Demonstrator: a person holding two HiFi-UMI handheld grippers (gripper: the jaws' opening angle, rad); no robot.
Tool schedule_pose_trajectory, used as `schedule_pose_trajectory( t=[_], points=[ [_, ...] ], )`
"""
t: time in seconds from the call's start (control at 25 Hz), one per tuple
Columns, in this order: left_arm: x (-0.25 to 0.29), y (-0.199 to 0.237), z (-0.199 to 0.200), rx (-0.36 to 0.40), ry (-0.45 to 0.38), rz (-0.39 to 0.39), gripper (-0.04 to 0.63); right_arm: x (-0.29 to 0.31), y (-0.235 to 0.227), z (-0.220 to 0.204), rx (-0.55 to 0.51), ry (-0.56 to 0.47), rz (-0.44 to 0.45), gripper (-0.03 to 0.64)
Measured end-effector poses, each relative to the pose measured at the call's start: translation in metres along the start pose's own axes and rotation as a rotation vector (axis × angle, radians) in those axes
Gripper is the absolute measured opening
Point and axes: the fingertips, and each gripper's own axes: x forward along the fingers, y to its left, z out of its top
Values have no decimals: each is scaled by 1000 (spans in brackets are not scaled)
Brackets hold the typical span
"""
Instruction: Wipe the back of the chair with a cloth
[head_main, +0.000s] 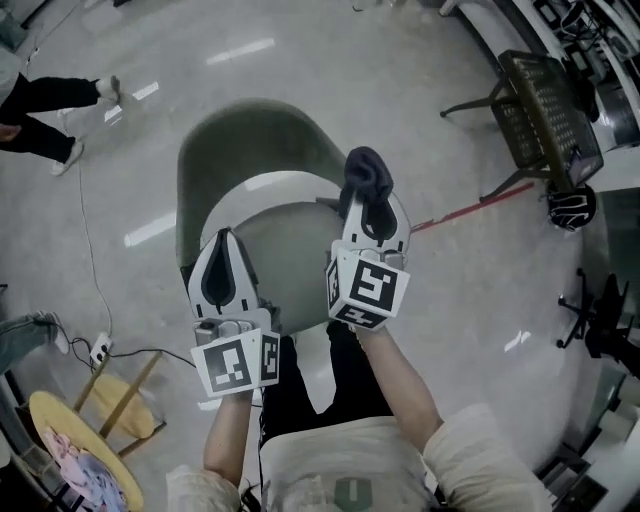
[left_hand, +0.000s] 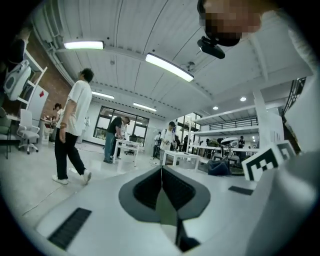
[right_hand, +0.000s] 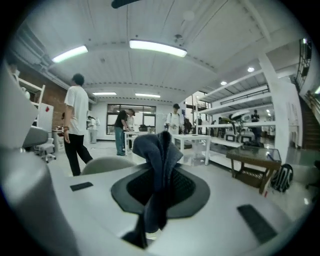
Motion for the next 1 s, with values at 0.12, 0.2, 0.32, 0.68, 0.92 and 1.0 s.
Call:
schedule_pose_trajectory(
  t=[0.12,0.2,0.32,0.68,0.92,1.0],
  points=[
    [-22,-11,55,2,-46,39,15,-38,21,62,-49,-55,146,58],
    [-43,-29,91,13,-82,60,15,-64,23,100,-47,-76,243,58],
    [-65,-55,138,45,-169,64,15,-96,22,155,-14,-129,354,58],
    [-119,-78,189,138,-306,109,15,-172,51,220,-43,-310,615,60],
    [-126,-96,196,130,-325,133,15,-174,33,211,-38,-284,635,59],
    [-128,-97,194,133,-321,142,15,-174,28,209,-29,-295,616,58]
  ],
)
